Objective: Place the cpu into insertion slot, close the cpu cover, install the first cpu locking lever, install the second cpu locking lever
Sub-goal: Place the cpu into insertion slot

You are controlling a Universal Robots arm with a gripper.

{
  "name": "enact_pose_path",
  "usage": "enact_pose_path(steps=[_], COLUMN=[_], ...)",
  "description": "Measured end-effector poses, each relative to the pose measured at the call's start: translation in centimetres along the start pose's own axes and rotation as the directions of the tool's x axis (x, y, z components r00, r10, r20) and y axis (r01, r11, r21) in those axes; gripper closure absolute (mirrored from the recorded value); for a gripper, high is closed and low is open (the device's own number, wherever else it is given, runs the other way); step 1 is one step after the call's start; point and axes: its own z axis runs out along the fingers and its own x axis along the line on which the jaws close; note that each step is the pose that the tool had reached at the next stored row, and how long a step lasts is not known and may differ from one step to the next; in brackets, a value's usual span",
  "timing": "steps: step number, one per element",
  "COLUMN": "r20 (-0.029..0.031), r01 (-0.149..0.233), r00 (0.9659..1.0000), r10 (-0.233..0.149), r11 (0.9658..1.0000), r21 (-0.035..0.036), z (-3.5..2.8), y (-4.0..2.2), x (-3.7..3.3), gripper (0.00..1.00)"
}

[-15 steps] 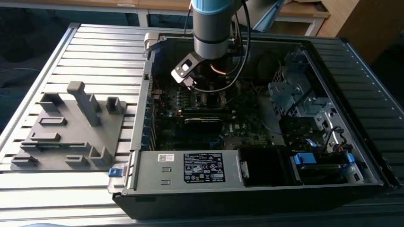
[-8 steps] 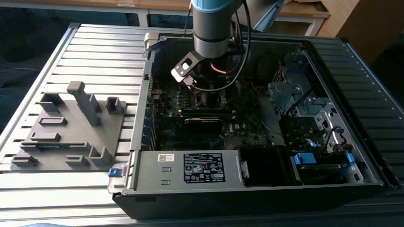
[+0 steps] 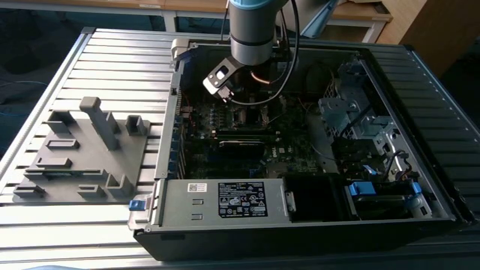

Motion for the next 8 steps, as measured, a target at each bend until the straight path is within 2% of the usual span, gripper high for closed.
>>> enact_pose_path(steps=[5, 6, 7, 8], r20=[0.0001, 0.0001, 0.0001, 0.0001], r01=[0.0, 0.0, 0.0, 0.0], r00=[1.0, 1.0, 1.0, 1.0], r10=[0.0, 0.0, 0.0, 0.0], r11=[1.0, 1.0, 1.0, 1.0], r21=[0.0001, 0.0001, 0.0001, 0.0001], z=[-0.04, -0.05, -0.06, -0.06], y=[0.0, 0.0, 0.0, 0.0], x=[0.0, 0.0, 0.0, 0.0], gripper=[0.41, 0.48, 0.48, 0.54])
